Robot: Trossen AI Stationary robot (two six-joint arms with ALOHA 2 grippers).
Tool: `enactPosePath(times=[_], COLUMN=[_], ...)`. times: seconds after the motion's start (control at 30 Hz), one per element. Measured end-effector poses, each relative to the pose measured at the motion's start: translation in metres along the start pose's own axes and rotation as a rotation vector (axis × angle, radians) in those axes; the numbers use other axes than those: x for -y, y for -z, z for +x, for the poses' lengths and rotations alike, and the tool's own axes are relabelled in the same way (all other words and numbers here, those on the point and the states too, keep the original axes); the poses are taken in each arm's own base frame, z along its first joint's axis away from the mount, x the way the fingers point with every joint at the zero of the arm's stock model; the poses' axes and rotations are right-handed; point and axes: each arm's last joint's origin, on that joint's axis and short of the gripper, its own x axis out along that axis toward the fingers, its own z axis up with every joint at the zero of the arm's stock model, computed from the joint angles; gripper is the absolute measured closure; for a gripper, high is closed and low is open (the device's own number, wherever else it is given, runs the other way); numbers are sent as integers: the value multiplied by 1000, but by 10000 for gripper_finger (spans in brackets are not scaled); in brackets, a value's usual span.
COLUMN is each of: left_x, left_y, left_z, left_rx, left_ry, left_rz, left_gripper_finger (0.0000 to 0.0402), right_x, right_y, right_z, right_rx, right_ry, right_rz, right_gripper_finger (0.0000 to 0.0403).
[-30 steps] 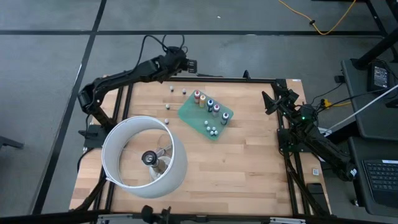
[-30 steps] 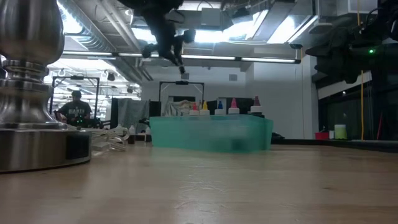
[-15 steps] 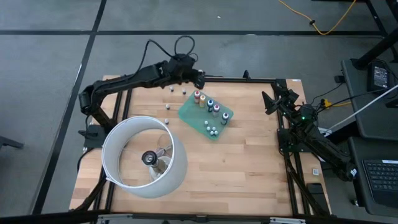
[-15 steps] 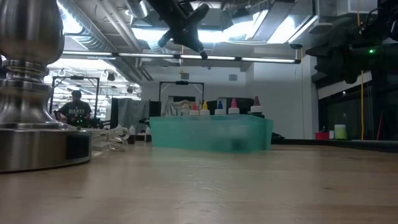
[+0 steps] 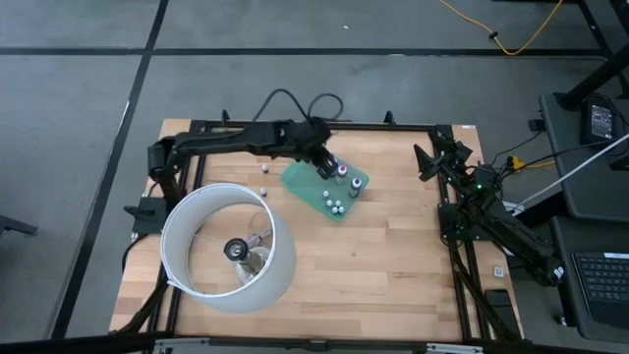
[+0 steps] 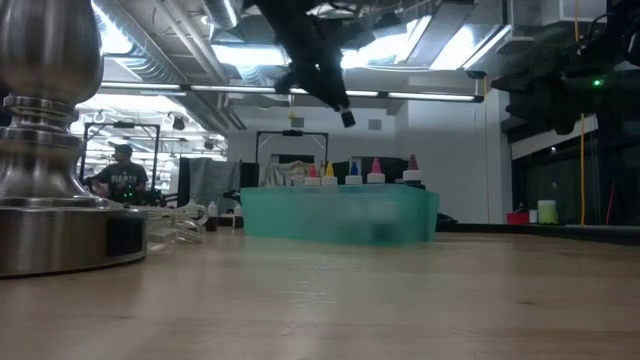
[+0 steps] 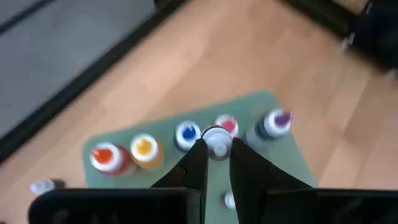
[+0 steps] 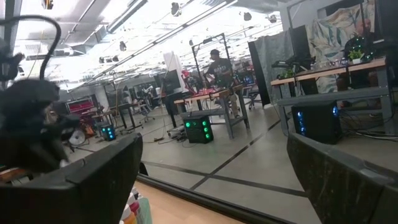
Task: Pick & Place food coloring
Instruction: Put the small red food coloring bottle into the green bin
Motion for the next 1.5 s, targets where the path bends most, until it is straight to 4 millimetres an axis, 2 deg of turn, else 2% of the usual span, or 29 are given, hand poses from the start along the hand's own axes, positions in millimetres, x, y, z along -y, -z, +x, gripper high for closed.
enactPosePath(times=[0.2, 0.57, 0.97, 1.5], left_x=[21, 58, 58, 60], left_y=[11, 47, 67, 73], left_z=[20, 47, 87, 107], left_rx=[-106, -231, -320, -311], left_ry=[3, 27, -12, 2], left_rz=[63, 144, 213, 234], left_gripper_finger=[362, 362, 362, 362], right_x=[0, 0, 0, 0], right_y=[0, 0, 0, 0], right_z=[0, 0, 0, 0], right_rx=[-1, -1, -1, -1], right_ry=[0, 1, 0, 0], right_rz=[0, 0, 0, 0], right_gripper_finger=[4, 4, 4, 4])
